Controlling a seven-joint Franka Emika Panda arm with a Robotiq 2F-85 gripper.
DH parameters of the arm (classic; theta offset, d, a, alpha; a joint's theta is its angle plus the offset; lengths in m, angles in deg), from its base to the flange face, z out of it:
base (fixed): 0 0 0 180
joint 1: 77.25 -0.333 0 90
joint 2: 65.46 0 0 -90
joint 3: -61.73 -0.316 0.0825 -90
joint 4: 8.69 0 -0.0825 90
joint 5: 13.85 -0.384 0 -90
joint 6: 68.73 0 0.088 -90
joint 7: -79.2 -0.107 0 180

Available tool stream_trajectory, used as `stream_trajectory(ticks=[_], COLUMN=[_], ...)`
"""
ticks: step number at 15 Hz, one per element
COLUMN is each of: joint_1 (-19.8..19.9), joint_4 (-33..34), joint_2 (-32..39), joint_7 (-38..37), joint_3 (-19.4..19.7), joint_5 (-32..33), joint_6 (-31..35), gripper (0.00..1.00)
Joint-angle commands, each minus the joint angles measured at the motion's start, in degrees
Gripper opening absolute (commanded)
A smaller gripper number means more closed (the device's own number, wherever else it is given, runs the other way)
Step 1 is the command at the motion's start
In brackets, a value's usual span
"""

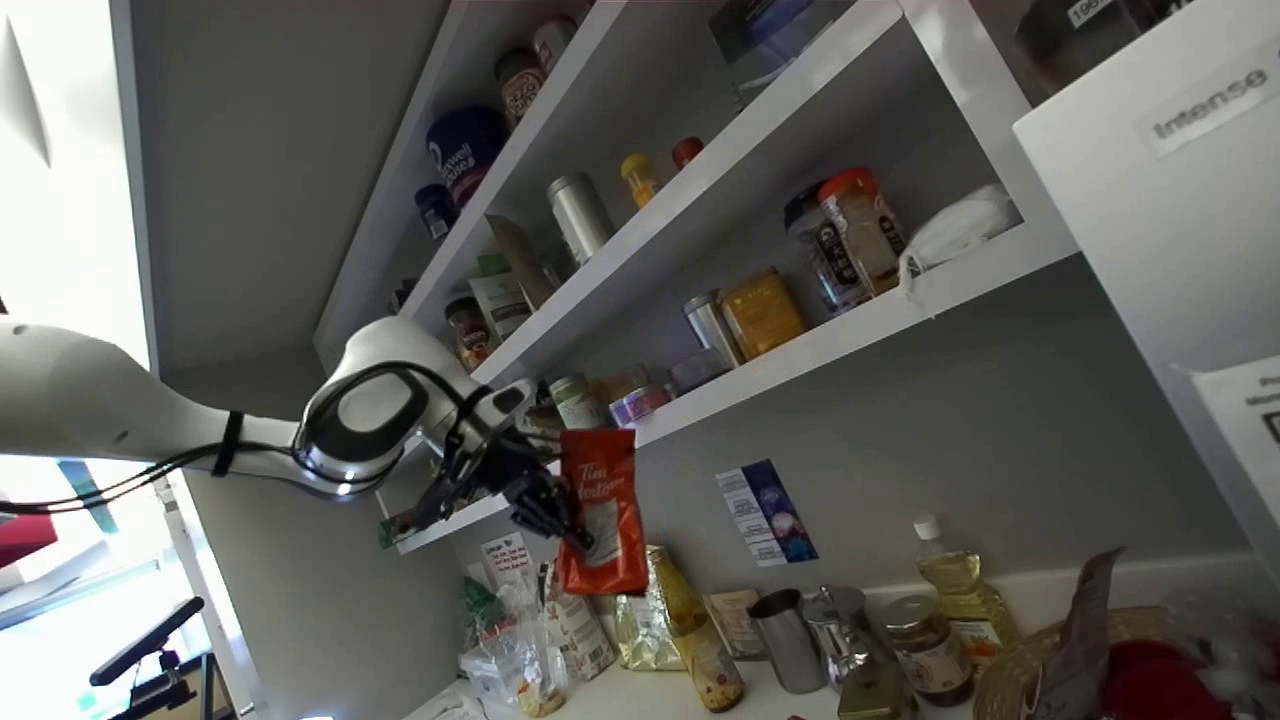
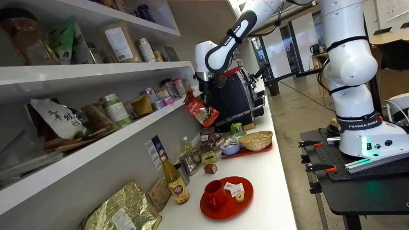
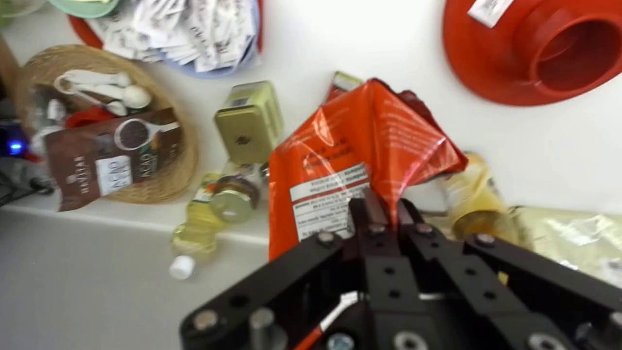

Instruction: Take the orange packet off of the shelf

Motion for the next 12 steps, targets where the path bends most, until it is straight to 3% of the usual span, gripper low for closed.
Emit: stream_trajectory(ticks=[1,6,12], joint_1=[-5.2,-12.9,-17.5], joint_4=[-6.1,-0.3,9.3], joint_2=[-0.1,12.4,27.2], joint_7=[3.0,4.7,1.8], joint_3=[-4.4,-12.3,-16.2], joint_5=[-3.6,-8.5,-3.6], joint_6=[1.8,3.6,12.7], gripper=[0.01,0.01,0.01])
